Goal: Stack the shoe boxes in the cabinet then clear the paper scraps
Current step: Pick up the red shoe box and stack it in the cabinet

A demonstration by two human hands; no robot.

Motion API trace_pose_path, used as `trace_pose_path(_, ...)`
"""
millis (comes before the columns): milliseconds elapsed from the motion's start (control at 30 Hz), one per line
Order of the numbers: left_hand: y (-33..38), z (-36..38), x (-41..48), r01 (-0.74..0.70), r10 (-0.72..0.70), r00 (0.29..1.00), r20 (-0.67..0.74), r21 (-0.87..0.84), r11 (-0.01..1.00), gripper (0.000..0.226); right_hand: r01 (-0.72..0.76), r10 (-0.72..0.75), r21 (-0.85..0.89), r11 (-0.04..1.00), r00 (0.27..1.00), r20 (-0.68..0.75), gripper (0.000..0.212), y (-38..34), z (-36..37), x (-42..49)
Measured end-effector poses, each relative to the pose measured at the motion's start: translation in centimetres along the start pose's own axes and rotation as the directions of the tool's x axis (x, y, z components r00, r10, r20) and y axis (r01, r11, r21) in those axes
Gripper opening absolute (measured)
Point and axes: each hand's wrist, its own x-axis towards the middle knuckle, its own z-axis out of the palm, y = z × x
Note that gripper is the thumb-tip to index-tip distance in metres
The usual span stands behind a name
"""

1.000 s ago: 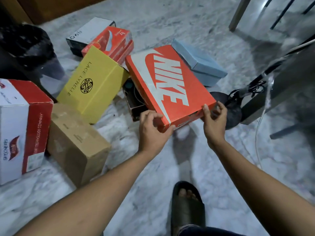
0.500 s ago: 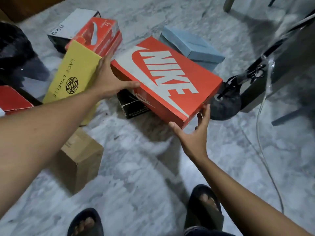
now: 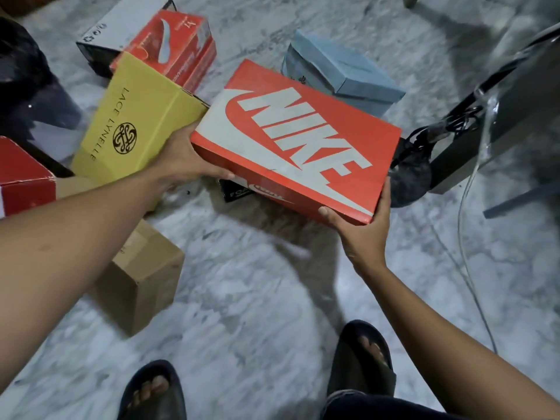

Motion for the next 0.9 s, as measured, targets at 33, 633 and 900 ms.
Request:
trace_pose_path(33, 0.1, 0.1, -0.3, -0.023, 0.023, 1.000, -0.006, -0.012, 1.000, 0.102, 0.000, 0.000, -0.008, 1.000, 1.000, 0.000, 0.125, -0.1, -0.2, 0.0)
trace_pose_path(633, 7.9, -16.7, -22.5, -0.206, 0.122, 0.876, -0.467, -0.132, 0.970, 0.102, 0.351, -0.285, -0.033, 0.936, 0.808, 0.515, 0.096, -23.2, 3.8, -3.6)
trace_pose_path(900, 6.3, -28.7, -42.1, 0.020, -0.073, 0.651, -0.755, -0.080, 0.997, 0.097, 0.397, -0.322, 0.123, 0.909, 0.484, 0.814, 0.100, -32.9, 16.2, -13.2)
